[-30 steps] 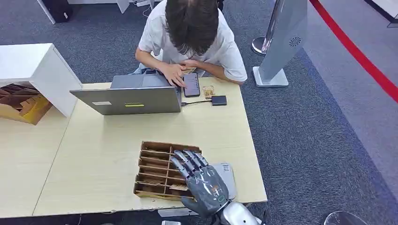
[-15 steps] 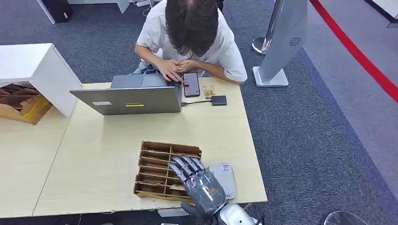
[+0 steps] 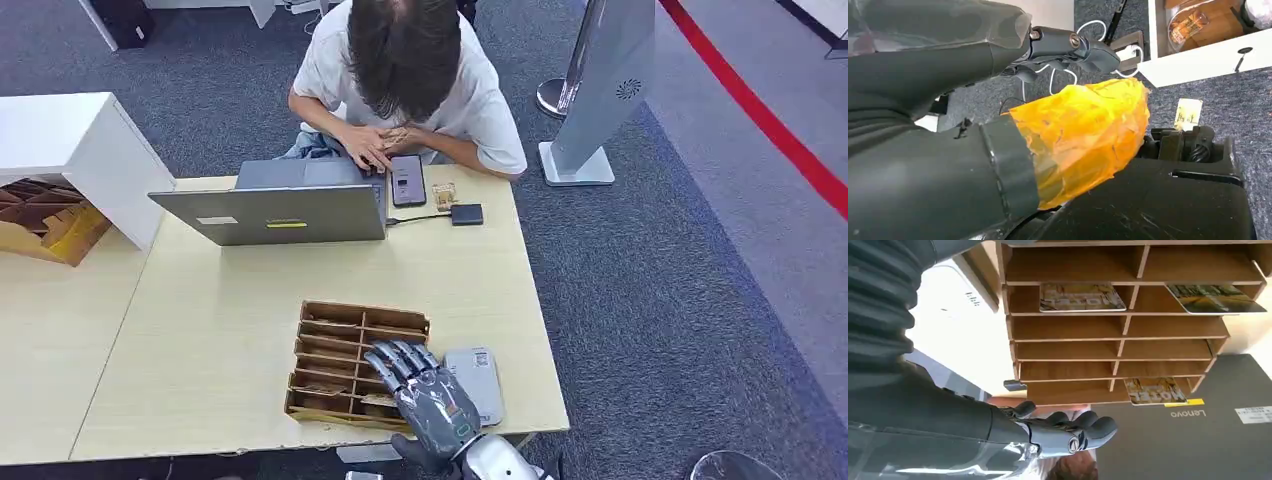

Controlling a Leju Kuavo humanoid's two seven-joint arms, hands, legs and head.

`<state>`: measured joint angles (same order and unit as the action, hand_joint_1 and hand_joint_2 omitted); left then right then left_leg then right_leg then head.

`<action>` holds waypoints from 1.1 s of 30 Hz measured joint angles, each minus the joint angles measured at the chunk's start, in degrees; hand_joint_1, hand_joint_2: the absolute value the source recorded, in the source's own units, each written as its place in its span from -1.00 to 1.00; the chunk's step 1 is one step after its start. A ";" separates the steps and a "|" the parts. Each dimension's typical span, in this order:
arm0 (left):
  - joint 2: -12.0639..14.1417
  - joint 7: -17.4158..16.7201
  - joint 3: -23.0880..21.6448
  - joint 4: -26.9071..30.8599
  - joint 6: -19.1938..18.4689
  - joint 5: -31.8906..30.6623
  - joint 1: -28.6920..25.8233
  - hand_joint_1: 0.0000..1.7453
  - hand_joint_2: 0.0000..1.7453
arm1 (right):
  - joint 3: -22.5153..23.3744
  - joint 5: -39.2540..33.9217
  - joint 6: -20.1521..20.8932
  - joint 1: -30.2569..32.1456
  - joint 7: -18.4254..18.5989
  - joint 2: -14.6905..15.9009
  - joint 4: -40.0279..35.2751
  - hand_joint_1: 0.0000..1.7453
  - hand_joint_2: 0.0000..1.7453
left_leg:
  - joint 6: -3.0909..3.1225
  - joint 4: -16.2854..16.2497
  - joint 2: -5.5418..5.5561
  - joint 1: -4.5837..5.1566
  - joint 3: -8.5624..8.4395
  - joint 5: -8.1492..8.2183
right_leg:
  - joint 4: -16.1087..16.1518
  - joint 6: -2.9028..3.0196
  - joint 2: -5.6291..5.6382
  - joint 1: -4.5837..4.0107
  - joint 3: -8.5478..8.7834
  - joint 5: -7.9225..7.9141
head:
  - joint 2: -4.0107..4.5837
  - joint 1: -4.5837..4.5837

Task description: Pass the card to the sensor for recognition and then transmit it.

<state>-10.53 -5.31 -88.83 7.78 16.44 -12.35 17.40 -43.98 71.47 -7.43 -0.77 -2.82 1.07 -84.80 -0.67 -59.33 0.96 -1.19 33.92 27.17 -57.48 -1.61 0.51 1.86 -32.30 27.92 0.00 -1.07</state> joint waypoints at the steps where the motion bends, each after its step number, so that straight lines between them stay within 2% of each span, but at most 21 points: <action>1: 0.00 0.00 0.00 0.00 0.00 0.00 0.00 -1.00 -1.00 | 0.02 -0.02 0.00 -0.01 0.00 0.00 0.09 -0.96 1.00 | 0.00 0.00 0.00 0.00 0.00 0.00 | 0.00 0.00 0.00 0.00 0.00 0.00 | 0.00 0.00; 6: 0.00 0.02 0.00 0.00 0.00 -0.02 0.00 -1.00 -1.00 | 0.00 -0.02 0.00 -0.06 0.22 -0.02 0.55 -0.84 1.00 | 0.00 0.00 0.00 0.00 0.00 0.00 | 0.00 0.00 0.00 0.00 0.00 0.00 | 0.00 0.00; 16: 0.00 0.09 0.00 0.00 0.00 -0.02 0.00 -1.00 -1.00 | 0.00 -0.09 0.07 -0.08 0.33 -0.02 0.59 -0.76 1.00 | 0.00 0.00 0.00 0.00 0.00 0.00 | 0.00 0.00 0.00 0.00 0.00 0.00 | 0.00 0.00; 18: -0.02 0.09 -0.02 0.00 0.00 -0.02 0.00 -1.00 -1.00 | 0.00 -0.11 0.09 -0.08 0.35 -0.02 0.59 -0.66 1.00 | 0.00 0.00 0.00 0.00 0.00 0.00 | 0.00 0.00 0.00 0.00 0.00 0.00 | 0.00 0.00; 29: -0.02 0.15 -0.02 0.00 0.00 -0.24 0.00 -1.00 -1.00 | 0.00 -0.13 0.15 -0.16 0.35 -0.13 0.85 -0.66 1.00 | 0.00 0.00 0.00 0.00 0.00 0.00 | 0.00 0.00 0.00 0.00 0.00 0.00 | 0.00 0.00; 33: -0.02 0.15 -0.02 0.00 0.00 -0.33 0.00 -1.00 -1.00 | 0.00 -0.15 0.46 -0.20 0.44 -0.15 0.94 -0.60 1.00 | 0.00 0.00 0.00 0.00 0.00 0.00 | 0.00 0.00 0.00 0.00 0.00 0.00 | 0.00 0.00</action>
<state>-10.56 -5.16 -88.85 7.78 16.44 -12.68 17.40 -43.98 71.32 -6.97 -0.97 -2.38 0.92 -83.86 -0.67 -59.33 0.96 -1.19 33.92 27.17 -57.48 -1.61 0.51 1.86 -32.30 27.92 0.00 -1.07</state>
